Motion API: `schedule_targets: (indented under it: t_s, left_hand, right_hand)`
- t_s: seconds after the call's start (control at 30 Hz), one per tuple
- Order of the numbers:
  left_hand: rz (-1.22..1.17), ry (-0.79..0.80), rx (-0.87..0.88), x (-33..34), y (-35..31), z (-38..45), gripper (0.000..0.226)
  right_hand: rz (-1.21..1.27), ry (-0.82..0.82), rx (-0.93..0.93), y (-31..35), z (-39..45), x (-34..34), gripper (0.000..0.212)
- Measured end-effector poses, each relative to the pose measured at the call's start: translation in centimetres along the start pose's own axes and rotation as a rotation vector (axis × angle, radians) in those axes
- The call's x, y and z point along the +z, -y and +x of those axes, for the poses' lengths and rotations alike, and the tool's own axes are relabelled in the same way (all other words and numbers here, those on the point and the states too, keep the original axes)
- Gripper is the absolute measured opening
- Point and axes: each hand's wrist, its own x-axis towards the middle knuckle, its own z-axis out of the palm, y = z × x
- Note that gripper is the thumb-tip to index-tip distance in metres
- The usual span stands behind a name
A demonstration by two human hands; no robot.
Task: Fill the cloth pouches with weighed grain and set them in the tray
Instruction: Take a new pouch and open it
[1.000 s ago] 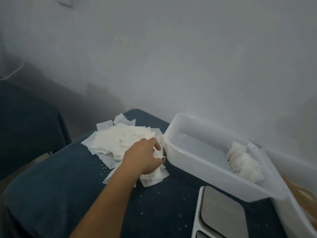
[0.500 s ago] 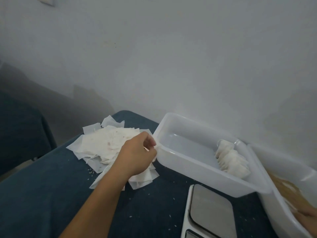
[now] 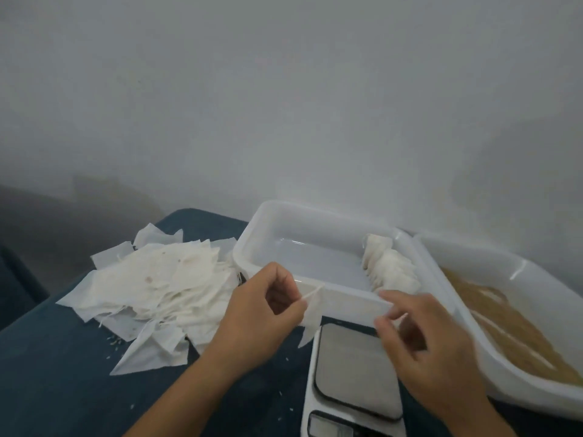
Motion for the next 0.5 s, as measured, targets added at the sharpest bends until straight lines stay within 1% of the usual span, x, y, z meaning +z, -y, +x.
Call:
schedule_targets:
  t_s: [0.07, 0.13, 0.2, 0.27, 0.4, 0.5]
  left_hand:
    - [0.082, -0.016, 0.075, 0.6, 0.2, -0.3, 0.026]
    - [0.17, -0.006, 0.152, 1.1, 0.4, -0.4, 0.025]
    - [0.243, 0.014, 0.203, 1.6, 0.5, -0.5, 0.033]
    - [0.287, 0.031, 0.234, 2.0, 0.6, -0.6, 0.041]
    - [0.274, 0.034, 0.276, 2.8, 0.5, -1.3, 0.039]
    - [0.254, 0.014, 0.253, 3.1, 0.4, -1.6, 0.043]
  right_hand:
    - [0.043, 0.103, -0.109, 1.0, -0.5, 2.3, 0.035]
    - [0.017, 0.165, -0.14, 1.3, -1.0, 4.1, 0.042]
    - [-0.02, 0.193, -0.166, 1.2, -1.4, 4.9, 0.042]
    - [-0.048, 0.166, -0.192, 0.9, -1.8, 5.4, 0.036]
    - [-0.106, 0.098, -0.115, 0.5, -2.0, 5.5, 0.014]
    - [-0.115, 0.129, -0.072, 0.4, -2.3, 5.0, 0.005]
